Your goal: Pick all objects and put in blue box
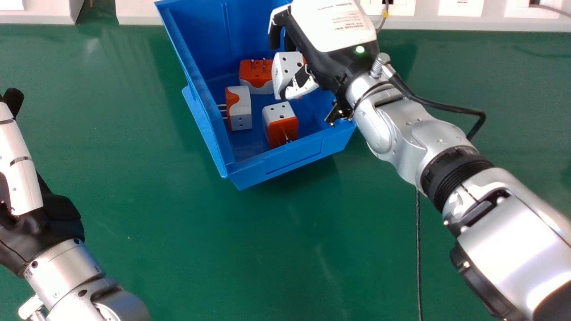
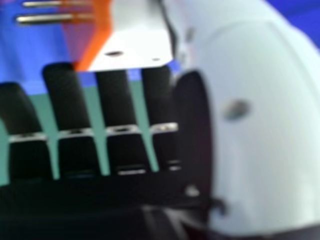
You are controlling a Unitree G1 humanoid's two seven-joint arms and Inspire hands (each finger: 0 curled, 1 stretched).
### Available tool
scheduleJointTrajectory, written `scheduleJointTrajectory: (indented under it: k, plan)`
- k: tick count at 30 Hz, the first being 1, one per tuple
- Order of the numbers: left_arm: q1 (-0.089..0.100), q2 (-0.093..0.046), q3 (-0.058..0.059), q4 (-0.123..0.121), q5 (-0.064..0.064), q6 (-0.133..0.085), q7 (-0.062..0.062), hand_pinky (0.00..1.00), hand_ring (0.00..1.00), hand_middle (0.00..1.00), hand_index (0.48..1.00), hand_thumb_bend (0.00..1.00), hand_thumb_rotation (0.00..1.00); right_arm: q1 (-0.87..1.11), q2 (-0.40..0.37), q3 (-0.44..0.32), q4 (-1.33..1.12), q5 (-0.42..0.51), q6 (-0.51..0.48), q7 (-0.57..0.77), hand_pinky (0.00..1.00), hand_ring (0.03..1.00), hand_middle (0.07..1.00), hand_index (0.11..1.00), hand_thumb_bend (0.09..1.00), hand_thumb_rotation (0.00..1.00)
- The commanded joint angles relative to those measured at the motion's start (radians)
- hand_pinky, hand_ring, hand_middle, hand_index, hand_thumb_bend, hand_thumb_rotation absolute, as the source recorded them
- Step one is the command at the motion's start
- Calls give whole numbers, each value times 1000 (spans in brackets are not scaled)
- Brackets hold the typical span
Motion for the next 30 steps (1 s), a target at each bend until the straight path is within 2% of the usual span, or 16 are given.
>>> scheduleJointTrajectory:
  k: [1, 3, 4, 6, 7, 8, 9, 10, 12, 17, 20, 23, 26, 28, 29, 30]
  plan:
    - [21, -102, -11, -4, 5, -24, 0, 820, 889, 904, 893, 445, 435, 38, 38, 19, 26, 8, 9, 79, 296, 433, 526, 559, 489, 0]
    - [20, -101, -10, -4, 11, -20, 5, 820, 889, 904, 893, 445, 435, 31, 35, 32, 22, -2, 44, 102, 296, 433, 526, 559, 489, 0]
    - [18, -102, -9, -4, 12, -19, 8, 820, 887, 903, 891, 447, 434, 27, 34, 46, 21, -13, 65, 111, 312, 453, 574, 547, 487, 0]
    - [18, -100, -9, -4, 10, -18, 7, 818, 886, 901, 887, 449, 432, 19, 34, 66, 15, -23, 102, 134, 576, 767, 856, 737, 680, 8]
    - [18, -99, -9, -3, 9, -19, 6, 818, 886, 901, 887, 449, 432, 15, 36, 75, 11, -25, 122, 143, 576, 767, 856, 737, 680, 8]
    - [19, -98, -10, -3, 7, -20, 3, 821, 888, 902, 888, 449, 433, 13, 37, 80, 7, -26, 136, 146, 728, 881, 927, 845, 788, 57]
    - [20, -96, -10, -3, 8, -20, 1, 829, 893, 906, 892, 447, 437, 14, 37, 86, 2, -30, 145, 137, 833, 939, 963, 914, 858, 94]
    - [20, -95, -10, -2, 9, -21, 1, 833, 896, 908, 895, 445, 441, 16, 36, 92, -3, -34, 150, 125, 901, 969, 981, 954, 905, 123]
    - [21, -93, -8, -2, 9, -22, -1, 837, 899, 911, 900, 440, 447, 20, 32, 100, -12, -40, 151, 97, 972, 992, 996, 988, 942, 178]
    - [26, -96, -5, -5, 16, -22, 6, 819, 883, 897, 888, 449, 454, 31, 22, 101, -26, -37, 136, 26, 999, 1000, 1000, 1000, 987, 261]
    - [34, -97, -6, -13, 7, -21, 3, 818, 883, 897, 887, 452, 453, 48, 18, 84, -43, -26, 132, -82, 1000, 1000, 1000, 1000, 990, 267]
    - [44, -98, -7, -18, 7, -22, 4, 825, 887, 899, 889, 454, 449, 71, 13, 35, -76, 7, 98, -259, 1000, 1000, 1000, 1000, 973, 323]
    - [53, -98, -9, -19, 8, -28, 2, 809, 881, 899, 888, 463, 440, 87, -4, -20, -136, 37, 56, -405, 1000, 1000, 1000, 1000, 882, 431]
    - [66, -100, -13, -26, 6, -26, 3, 809, 881, 899, 888, 463, 440, 128, -38, -70, -251, 61, 24, -465, 1000, 1000, 1000, 1000, 882, 431]
    - [71, -100, -16, -29, 6, -21, 4, 805, 883, 901, 889, 475, 436, 164, -57, -100, -333, 75, 11, -477, 1000, 1000, 1000, 1000, 840, 587]
    - [77, -99, -19, -32, 6, -19, 4, 805, 883, 901, 889, 475, 436, 211, -73, -131, -425, 94, -2, -477, 1000, 1000, 1000, 1000, 840, 587]
